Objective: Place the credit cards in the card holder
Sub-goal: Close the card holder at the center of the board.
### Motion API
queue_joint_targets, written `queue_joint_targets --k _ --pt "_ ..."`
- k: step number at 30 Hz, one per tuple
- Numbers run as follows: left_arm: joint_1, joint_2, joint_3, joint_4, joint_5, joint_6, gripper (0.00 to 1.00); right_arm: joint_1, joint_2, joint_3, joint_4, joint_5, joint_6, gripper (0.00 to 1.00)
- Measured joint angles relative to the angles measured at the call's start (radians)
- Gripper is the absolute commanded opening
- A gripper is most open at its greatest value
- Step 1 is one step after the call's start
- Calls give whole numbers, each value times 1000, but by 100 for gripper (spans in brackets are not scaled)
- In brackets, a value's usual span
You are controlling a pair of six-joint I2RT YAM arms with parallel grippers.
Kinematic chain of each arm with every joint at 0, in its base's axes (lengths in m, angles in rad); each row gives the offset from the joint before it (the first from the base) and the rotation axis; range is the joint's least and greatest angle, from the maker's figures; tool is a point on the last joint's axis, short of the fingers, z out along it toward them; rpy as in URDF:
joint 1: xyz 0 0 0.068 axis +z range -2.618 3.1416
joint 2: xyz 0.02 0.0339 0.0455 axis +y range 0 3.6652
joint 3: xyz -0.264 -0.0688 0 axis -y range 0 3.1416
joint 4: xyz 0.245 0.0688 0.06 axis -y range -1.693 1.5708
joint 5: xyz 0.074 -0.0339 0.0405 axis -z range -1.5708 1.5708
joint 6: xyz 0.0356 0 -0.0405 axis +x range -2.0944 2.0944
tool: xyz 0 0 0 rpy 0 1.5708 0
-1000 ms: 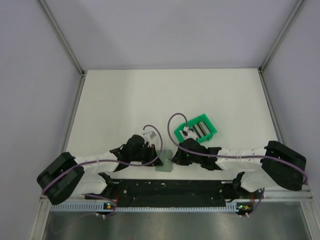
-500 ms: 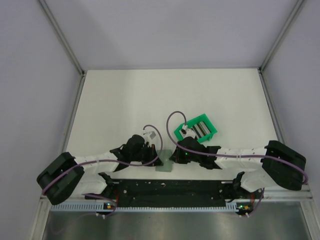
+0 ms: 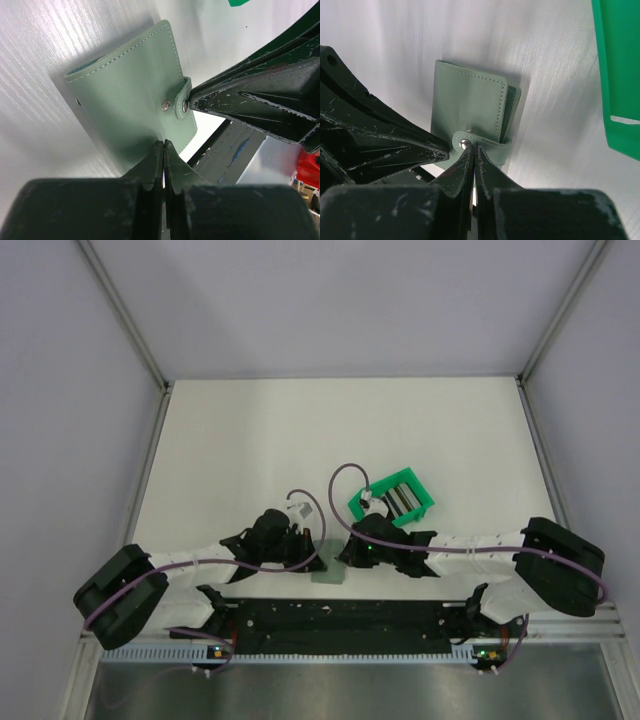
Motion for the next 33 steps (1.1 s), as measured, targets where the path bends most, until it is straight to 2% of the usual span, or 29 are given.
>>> queue_joint_targets --k 33 --pt "-2 5 0 6 0 0 2 0 69 54 -8 -10 -9 0"
